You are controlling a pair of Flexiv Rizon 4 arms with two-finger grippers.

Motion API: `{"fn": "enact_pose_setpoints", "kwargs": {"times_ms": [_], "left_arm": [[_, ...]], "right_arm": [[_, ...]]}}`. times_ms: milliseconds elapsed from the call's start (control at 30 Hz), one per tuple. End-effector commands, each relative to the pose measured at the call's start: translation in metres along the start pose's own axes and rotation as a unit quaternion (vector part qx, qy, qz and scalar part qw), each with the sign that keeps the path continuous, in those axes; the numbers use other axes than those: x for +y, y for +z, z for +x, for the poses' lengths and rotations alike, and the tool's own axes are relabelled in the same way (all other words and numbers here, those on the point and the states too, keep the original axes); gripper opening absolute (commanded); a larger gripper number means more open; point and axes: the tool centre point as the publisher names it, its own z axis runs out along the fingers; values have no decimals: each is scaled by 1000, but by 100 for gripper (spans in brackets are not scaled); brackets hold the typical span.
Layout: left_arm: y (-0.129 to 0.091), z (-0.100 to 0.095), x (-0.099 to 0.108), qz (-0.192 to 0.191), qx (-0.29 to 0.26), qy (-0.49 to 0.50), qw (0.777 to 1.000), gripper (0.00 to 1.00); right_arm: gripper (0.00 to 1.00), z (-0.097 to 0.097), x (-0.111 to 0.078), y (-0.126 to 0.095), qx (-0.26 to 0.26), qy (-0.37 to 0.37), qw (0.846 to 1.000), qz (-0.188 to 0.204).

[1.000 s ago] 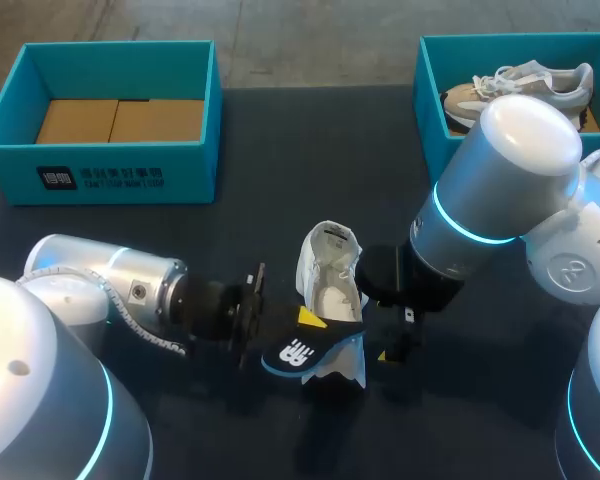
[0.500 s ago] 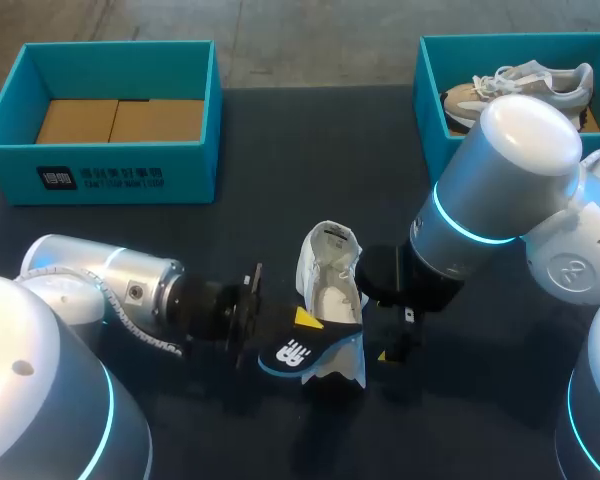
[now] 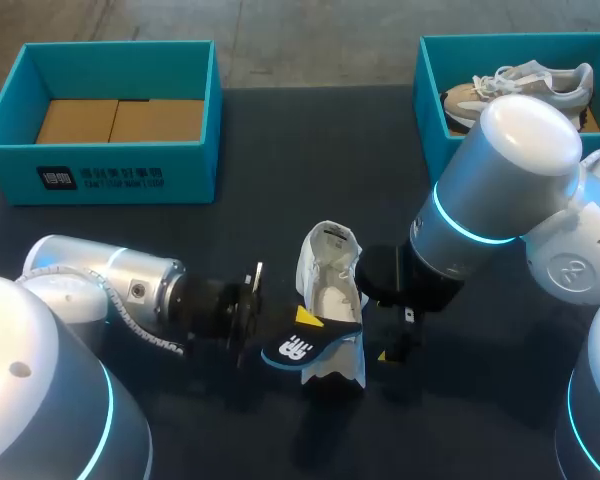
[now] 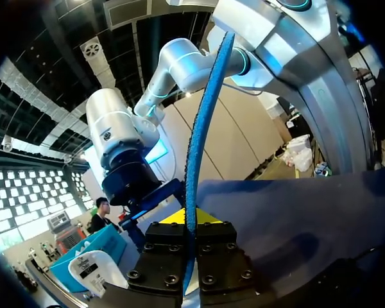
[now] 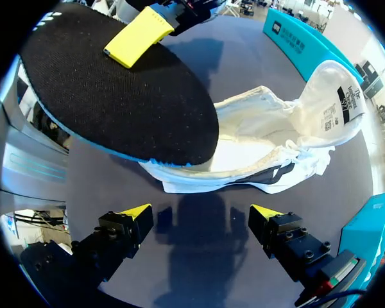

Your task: Take the shoe out of the shoebox, open the shoe tongue, remove and reinsert the insole, then place the shoe into the shoebox

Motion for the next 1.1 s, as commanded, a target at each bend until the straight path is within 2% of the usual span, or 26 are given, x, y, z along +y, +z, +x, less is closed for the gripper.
{"fn": "enact_pose_setpoints", "kwargs": {"times_ms": [33,1100], "left_arm": [[4,0,7,2,3,-3,1000,0],[-4,-4,24,-42,-41,11,998,0]], "right_arm": [[100,1,1,2,-2,0,1000,1],[100,1,1,2,-2,0,1000,1]]}}
